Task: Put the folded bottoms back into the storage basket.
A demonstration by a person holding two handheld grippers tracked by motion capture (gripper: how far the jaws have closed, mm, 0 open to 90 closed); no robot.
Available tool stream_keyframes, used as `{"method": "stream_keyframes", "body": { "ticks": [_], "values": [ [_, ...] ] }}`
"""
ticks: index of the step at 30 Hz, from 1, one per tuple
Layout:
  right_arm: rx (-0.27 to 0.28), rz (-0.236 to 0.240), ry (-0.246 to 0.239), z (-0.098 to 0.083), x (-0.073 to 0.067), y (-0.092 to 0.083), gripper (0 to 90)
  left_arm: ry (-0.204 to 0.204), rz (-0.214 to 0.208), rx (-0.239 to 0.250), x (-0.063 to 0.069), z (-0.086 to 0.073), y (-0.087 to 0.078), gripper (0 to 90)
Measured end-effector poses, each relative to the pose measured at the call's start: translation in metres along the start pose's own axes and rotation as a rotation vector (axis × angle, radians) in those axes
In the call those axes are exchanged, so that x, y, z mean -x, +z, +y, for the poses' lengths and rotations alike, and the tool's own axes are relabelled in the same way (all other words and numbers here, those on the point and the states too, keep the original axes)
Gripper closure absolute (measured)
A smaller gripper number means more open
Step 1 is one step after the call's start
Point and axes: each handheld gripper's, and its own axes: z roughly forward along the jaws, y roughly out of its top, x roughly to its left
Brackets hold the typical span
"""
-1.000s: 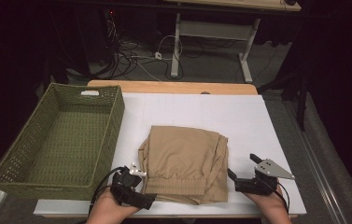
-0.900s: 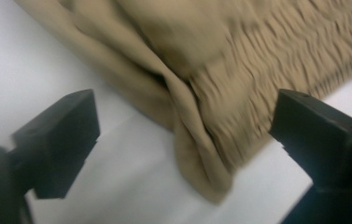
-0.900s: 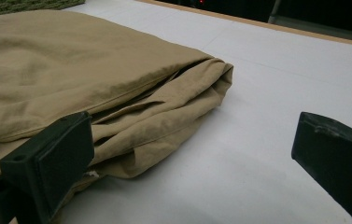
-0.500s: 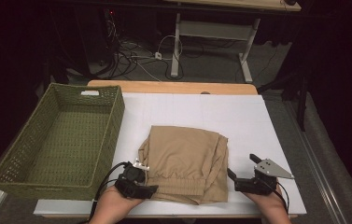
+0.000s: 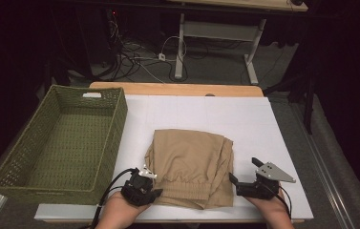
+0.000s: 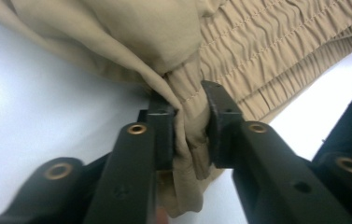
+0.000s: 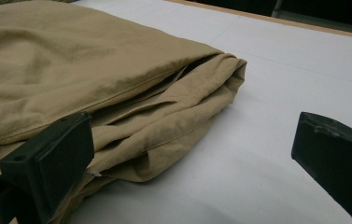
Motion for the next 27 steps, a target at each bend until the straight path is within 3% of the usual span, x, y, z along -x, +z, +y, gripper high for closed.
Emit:
{"method": "stream_keyframes", "body": {
  "ticks": [7, 12, 15, 20, 24, 27],
  "values": [
    [0.005, 0.002, -0.006, 0.001, 0.000, 0.000, 0.3, 0.015, -0.006, 0.004, -0.001, 0.001, -0.004, 77.3],
    [0.004, 0.011, 0.001, 0.002, 0.002, -0.002, 0.3, 0.018, 0.016, 0.022, -0.001, 0.000, -0.016, 77.3],
    [0.007, 0.009, 0.010, 0.002, 0.003, -0.004, 0.3, 0.036, 0.043, 0.003, 0.000, -0.005, -0.023, 77.2],
    [0.018, 0.018, 0.017, 0.002, 0.001, -0.006, 0.3, 0.034, 0.044, -0.030, -0.004, -0.013, -0.026, 77.0],
    [0.029, 0.019, 0.006, 0.004, -0.003, -0.008, 0.3, 0.041, 0.054, -0.043, -0.003, -0.013, -0.021, 76.9],
    [0.028, -0.002, -0.052, 0.006, -0.011, -0.010, 0.4, 0.016, 0.027, -0.042, -0.007, -0.013, -0.015, 76.9]
  ]
}}
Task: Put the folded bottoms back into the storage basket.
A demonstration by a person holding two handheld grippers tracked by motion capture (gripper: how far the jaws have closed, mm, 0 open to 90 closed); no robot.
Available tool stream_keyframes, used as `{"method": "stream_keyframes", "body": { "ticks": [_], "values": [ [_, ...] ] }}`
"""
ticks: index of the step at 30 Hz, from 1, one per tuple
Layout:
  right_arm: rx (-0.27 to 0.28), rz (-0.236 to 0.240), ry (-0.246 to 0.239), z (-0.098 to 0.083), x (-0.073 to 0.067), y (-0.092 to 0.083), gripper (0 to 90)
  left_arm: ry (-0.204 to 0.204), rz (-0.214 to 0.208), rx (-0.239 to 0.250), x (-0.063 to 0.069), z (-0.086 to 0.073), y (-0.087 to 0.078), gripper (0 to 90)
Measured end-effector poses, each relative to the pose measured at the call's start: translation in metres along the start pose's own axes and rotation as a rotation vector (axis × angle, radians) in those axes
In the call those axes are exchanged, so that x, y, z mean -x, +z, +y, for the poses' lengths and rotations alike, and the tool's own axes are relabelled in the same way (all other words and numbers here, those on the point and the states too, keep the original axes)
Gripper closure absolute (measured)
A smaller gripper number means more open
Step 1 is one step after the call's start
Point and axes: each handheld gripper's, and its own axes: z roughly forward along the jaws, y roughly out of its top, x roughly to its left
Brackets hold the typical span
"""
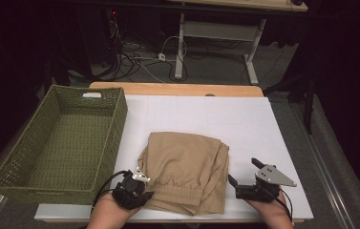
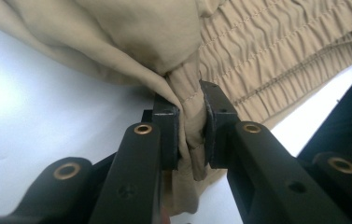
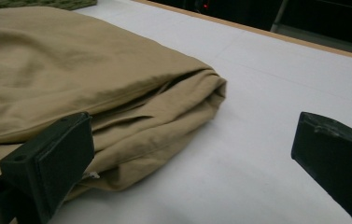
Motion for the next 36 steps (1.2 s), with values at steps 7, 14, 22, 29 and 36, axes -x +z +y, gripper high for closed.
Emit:
{"method": "stream_keyframes", "body": {
  "ticks": [7, 14, 22, 29, 36],
  "values": [
    [-0.002, 0.053, 0.013, 0.021, -0.008, 0.003, 5.6, -0.034, -0.025, 0.009, -0.004, -0.002, 0.001, 76.6],
    [-0.085, 0.076, 0.044, 0.036, 0.006, 0.041, 9.7, -0.047, 0.007, -0.057, 0.001, 0.008, 0.001, 76.6],
    [-0.162, 0.071, 0.129, 0.049, 0.024, 0.093, 23.8, -0.074, 0.018, -0.117, 0.003, 0.016, 0.002, 76.7],
    [-0.299, 0.072, 0.166, 0.044, 0.029, 0.123, 36.4, -0.050, 0.051, -0.193, 0.007, 0.026, 0.003, 76.7],
    [-0.353, 0.084, 0.148, 0.040, 0.024, 0.126, 43.0, -0.014, 0.083, -0.263, 0.012, 0.035, 0.005, 76.6]
  ]
}}
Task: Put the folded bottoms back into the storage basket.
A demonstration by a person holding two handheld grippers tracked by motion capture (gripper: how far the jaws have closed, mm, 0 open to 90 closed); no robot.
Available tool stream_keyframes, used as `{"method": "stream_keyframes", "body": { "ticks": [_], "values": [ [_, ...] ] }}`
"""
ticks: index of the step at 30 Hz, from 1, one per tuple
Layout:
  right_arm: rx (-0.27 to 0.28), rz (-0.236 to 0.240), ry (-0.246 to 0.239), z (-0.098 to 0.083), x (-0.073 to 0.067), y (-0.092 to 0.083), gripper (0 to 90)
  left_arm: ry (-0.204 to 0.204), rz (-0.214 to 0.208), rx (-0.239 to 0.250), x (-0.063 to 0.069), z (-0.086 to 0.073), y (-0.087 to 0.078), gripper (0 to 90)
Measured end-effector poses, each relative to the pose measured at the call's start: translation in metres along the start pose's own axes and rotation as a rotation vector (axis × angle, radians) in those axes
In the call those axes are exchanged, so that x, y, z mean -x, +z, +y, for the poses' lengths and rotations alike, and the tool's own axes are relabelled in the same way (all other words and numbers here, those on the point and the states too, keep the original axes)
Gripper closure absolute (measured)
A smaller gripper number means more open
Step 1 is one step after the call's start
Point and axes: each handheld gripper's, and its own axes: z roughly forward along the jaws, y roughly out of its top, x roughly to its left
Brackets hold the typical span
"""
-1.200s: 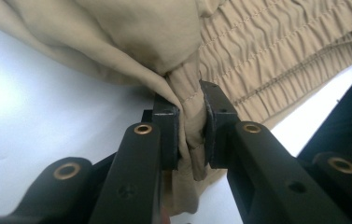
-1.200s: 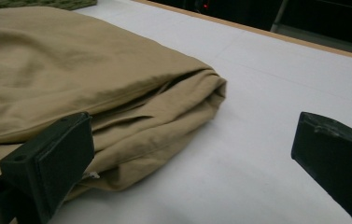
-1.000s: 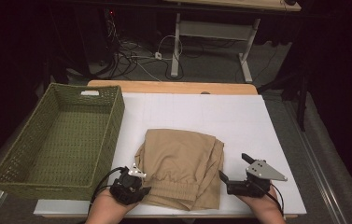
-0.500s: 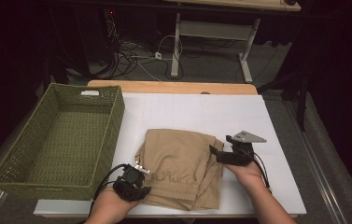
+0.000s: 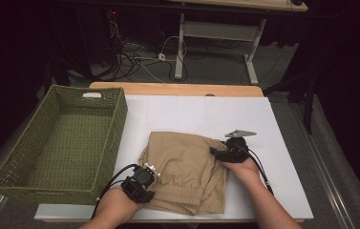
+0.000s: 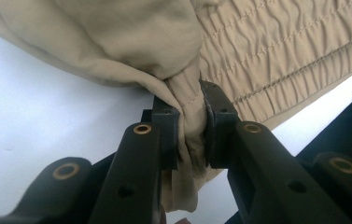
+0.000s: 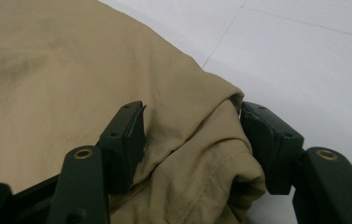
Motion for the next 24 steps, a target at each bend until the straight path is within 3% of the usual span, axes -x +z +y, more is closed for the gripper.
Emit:
{"method": "stream_keyframes", "body": {
  "ticks": [6, 16, 24],
  "values": [
    [-0.006, 0.021, -0.029, -0.003, -0.003, -0.002, 52.2, 0.012, -0.006, -0.053, -0.001, 0.007, 0.000, 76.6],
    [0.016, 0.054, -0.046, -0.006, -0.006, -0.005, 82.6, 0.006, -0.030, -0.107, -0.004, 0.015, -0.001, 76.6],
    [0.072, 0.049, -0.070, -0.004, -0.010, -0.015, 86.7, -0.003, -0.047, -0.110, -0.002, 0.015, -0.007, 77.0]
  ]
}}
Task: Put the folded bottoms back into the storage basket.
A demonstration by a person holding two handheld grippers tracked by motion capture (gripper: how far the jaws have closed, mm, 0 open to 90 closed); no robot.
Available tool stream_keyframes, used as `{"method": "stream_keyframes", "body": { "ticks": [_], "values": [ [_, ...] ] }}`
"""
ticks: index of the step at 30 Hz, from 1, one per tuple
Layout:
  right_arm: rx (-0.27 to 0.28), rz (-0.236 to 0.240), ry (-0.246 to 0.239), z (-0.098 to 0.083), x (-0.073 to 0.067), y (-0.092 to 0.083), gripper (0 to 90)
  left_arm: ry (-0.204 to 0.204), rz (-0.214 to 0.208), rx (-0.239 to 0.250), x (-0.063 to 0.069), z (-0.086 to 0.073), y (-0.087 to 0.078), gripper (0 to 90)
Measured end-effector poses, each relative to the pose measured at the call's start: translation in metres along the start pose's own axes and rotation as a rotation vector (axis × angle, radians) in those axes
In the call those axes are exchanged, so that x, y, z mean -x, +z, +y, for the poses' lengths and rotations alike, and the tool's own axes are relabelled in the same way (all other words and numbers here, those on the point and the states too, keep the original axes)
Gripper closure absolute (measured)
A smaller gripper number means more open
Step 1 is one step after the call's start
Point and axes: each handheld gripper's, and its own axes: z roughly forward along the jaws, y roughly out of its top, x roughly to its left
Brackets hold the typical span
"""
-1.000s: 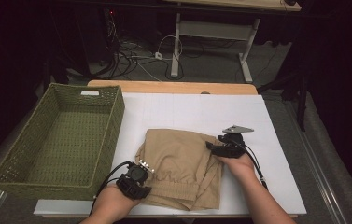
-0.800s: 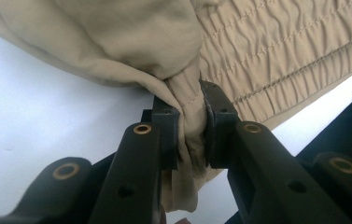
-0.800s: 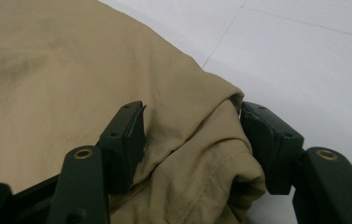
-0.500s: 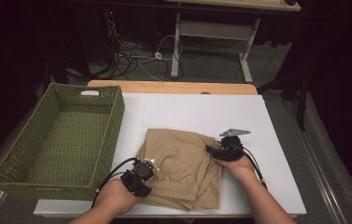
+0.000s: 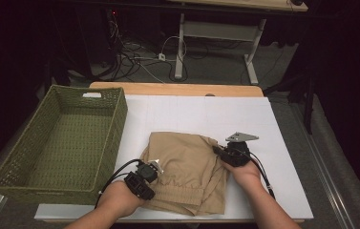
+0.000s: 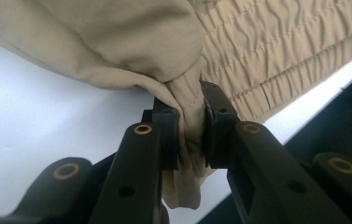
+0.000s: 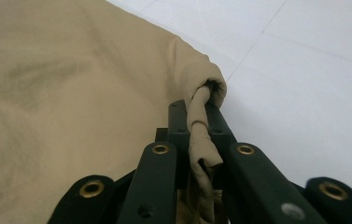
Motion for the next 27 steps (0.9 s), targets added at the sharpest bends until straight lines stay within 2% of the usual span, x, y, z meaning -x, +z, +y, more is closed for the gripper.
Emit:
{"method": "stream_keyframes", "body": {
  "ticks": [6, 9, 13, 17, 20, 24, 27],
  "values": [
    [0.044, -0.016, -0.031, 0.013, -0.008, -0.016, 87.1, -0.008, -0.007, 0.024, 0.002, -0.003, -0.018, 77.2],
    [0.065, -0.011, -0.042, 0.019, -0.012, -0.021, 87.1, 0.001, -0.011, 0.023, 0.004, -0.007, -0.026, 77.2],
    [0.082, 0.000, -0.051, 0.028, -0.023, -0.027, 87.1, -0.010, 0.003, 0.021, 0.002, -0.016, -0.037, 77.2],
    [0.108, 0.014, -0.075, 0.039, -0.035, -0.028, 87.1, -0.034, -0.003, 0.024, -0.008, -0.026, -0.050, 77.2],
    [0.118, 0.026, -0.076, 0.046, -0.043, -0.025, 87.0, -0.035, 0.006, 0.009, -0.016, -0.031, -0.056, 77.1],
    [0.128, 0.035, -0.080, 0.051, -0.053, -0.018, 87.0, -0.049, 0.014, 0.005, -0.027, -0.033, -0.063, 77.0],
    [0.133, 0.046, -0.072, 0.052, -0.056, -0.014, 87.0, -0.066, 0.004, -0.002, -0.036, -0.032, -0.065, 77.0]
  ]
}}
